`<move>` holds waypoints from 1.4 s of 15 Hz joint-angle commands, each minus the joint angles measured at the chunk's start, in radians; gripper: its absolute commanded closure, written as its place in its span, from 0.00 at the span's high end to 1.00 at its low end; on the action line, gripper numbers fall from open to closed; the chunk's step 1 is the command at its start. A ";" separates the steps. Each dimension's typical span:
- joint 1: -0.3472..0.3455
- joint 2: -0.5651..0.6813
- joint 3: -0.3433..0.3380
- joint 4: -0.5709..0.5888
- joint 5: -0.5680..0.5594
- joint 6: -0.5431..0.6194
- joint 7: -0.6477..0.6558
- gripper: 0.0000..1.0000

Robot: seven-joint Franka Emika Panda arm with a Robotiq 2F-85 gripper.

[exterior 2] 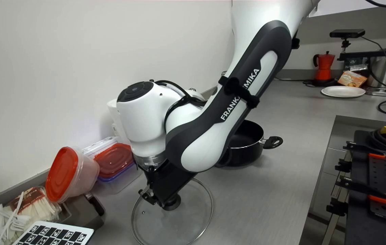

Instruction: Take the glass lid off the black pot

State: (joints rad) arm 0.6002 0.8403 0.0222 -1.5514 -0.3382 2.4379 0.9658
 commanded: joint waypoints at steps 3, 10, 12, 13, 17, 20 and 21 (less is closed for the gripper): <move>0.004 -0.001 -0.013 0.018 0.061 -0.001 0.042 0.25; -0.020 -0.007 -0.008 0.001 0.154 0.029 0.058 0.25; -0.021 -0.006 -0.014 -0.007 0.156 0.035 0.063 0.25; -0.020 -0.005 -0.018 -0.012 0.151 0.039 0.068 0.25; -0.020 0.006 -0.030 -0.026 0.146 0.048 0.085 0.25; -0.021 0.016 -0.035 -0.027 0.147 0.051 0.097 0.25; -0.022 0.015 -0.036 -0.027 0.148 0.050 0.099 0.25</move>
State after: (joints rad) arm 0.5717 0.8617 -0.0013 -1.5696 -0.2008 2.4636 1.0434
